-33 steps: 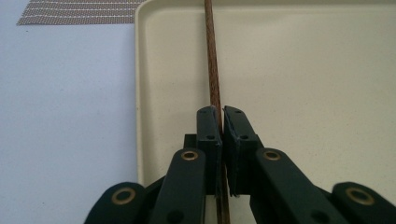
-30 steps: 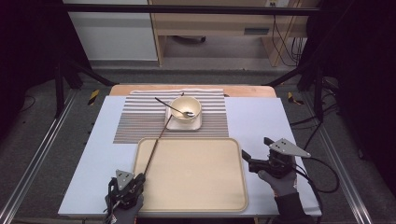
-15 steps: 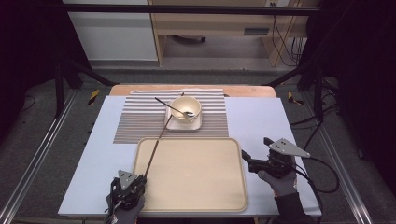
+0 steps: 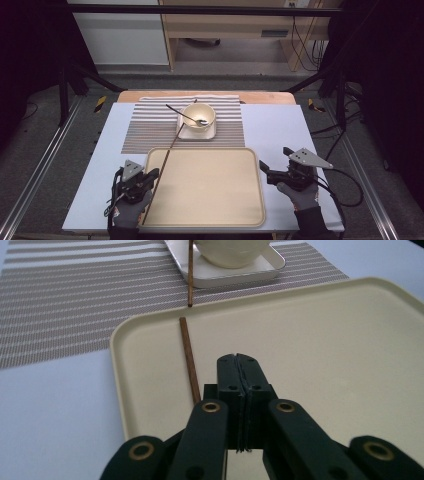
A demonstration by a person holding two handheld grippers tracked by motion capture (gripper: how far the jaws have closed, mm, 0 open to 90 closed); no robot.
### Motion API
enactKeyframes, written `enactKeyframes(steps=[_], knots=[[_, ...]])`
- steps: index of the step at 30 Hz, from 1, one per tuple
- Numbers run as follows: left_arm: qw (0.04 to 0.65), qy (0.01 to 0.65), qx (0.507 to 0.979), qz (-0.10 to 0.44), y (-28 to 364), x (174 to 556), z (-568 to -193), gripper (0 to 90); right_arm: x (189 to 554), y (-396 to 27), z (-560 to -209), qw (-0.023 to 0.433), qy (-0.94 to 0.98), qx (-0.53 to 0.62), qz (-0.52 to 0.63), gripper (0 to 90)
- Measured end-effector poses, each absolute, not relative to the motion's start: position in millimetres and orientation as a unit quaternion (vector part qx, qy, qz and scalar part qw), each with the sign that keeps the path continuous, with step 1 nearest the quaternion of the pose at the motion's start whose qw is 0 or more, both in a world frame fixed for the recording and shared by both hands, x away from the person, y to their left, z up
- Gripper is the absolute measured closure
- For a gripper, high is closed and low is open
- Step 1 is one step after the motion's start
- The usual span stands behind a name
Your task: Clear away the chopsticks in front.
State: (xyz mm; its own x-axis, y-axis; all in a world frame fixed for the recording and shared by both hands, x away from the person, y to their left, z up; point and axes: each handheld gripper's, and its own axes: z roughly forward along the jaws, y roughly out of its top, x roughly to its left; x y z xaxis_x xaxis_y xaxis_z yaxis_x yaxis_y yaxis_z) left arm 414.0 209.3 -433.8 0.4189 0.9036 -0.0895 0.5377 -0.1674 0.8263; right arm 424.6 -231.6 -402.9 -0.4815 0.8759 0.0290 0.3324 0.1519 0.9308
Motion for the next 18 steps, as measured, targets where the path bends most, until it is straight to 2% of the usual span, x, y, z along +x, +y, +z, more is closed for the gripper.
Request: enactKeyframes(steps=[10,18], knots=[[0.387,0.441,0.789,0.183,201,458,-433,89.6,425,-230,-404,0.276,0.708,0.428,0.489,5.8],[0.362,0.426,0.810,0.179,206,465,-443,89.6,426,-229,-405,0.275,0.710,0.430,0.485,5.8]])
